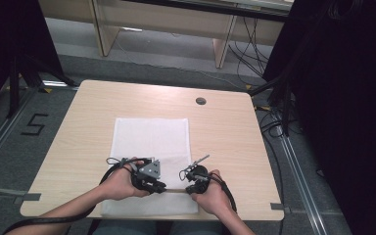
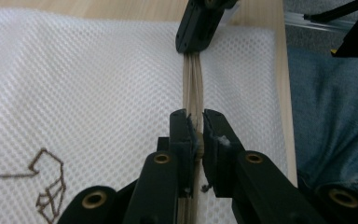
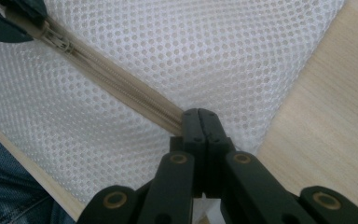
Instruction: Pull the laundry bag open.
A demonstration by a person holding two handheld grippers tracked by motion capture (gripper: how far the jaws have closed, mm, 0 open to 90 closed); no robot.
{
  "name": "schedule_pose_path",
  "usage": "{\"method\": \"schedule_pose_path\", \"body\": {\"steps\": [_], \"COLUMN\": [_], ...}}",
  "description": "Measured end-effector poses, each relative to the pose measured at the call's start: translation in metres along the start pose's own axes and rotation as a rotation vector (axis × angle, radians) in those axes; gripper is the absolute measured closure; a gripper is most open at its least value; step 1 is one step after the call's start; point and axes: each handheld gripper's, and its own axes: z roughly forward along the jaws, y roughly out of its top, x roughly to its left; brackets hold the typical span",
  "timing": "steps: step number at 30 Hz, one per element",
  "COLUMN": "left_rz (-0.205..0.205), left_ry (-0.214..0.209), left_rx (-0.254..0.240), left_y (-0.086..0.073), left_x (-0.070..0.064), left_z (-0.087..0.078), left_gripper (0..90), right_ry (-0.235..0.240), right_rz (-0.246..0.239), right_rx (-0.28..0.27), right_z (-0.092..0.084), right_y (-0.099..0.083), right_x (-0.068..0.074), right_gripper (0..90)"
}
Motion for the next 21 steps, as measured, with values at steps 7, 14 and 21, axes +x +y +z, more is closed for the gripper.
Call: {"method": "schedule_pose_path", "body": {"steps": [7, 14, 21], "left_rz": [-0.002, 0.004, 0.000], "left_ry": [0.002, 0.006, 0.014], "left_rx": [-0.008, -0.002, -0.003], "left_y": [-0.006, -0.006, -0.012], "left_x": [0.001, -0.001, 0.000], "left_z": [-0.007, -0.009, -0.016], "left_gripper": [82.0, 82.1, 82.1], "right_ry": [0.009, 0.008, 0.007], "right_rz": [-0.028, -0.027, -0.025], "right_rx": [-0.018, -0.019, -0.017], "right_z": [0.001, 0.001, 0.001], "right_y": [0.000, 0.000, 0.000], "right_x": [-0.002, -0.002, -0.002], "right_gripper": [90.0, 90.0, 90.0]}}
